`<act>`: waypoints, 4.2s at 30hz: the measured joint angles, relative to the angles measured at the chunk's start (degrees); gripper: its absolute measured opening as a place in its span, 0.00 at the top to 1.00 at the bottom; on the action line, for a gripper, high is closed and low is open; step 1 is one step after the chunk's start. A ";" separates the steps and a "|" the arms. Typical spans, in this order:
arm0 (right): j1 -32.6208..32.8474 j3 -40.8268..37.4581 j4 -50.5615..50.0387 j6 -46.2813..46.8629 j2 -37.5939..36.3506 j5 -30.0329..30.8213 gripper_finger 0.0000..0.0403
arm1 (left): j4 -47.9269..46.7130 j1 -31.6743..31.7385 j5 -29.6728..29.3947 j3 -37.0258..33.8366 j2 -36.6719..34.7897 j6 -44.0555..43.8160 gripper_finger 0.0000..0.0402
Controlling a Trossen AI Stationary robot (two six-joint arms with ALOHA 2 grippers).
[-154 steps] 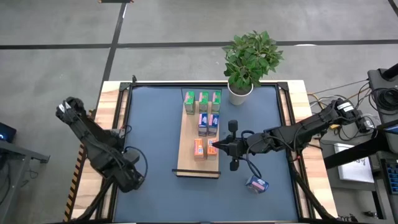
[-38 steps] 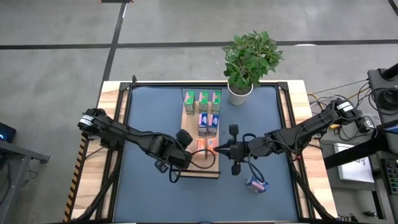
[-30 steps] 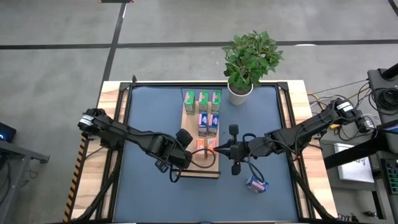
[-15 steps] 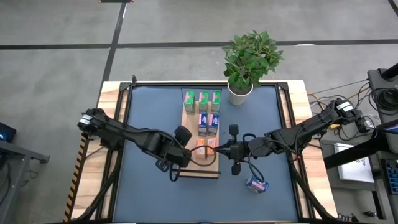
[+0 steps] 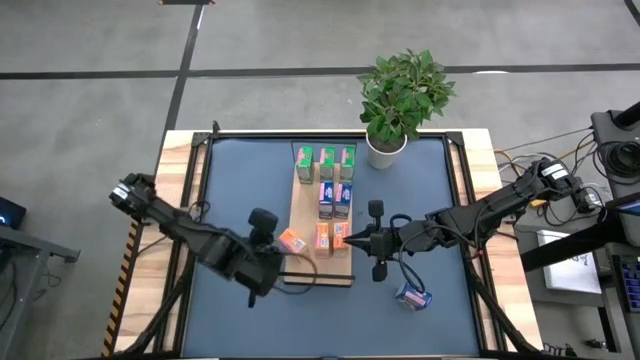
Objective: Stack cereal on shelf
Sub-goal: Put the orange cereal box on the shelf aligned with the other orange cereal box, then put the blue cereal box on the shelf aligned with the other blue cereal boxes
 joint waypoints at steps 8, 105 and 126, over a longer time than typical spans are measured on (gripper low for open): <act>0.00 0.00 0.12 1.07 0.00 0.00 0.97 | 16.98 -2.94 -1.43 -16.12 -7.17 -2.55 0.98; -0.15 0.50 0.25 2.38 1.49 0.52 0.97 | 57.96 5.83 2.26 -40.83 -10.54 5.97 1.00; 0.73 1.07 -3.16 10.18 1.40 0.62 0.97 | 54.27 5.38 -3.41 -39.91 -14.07 9.63 1.00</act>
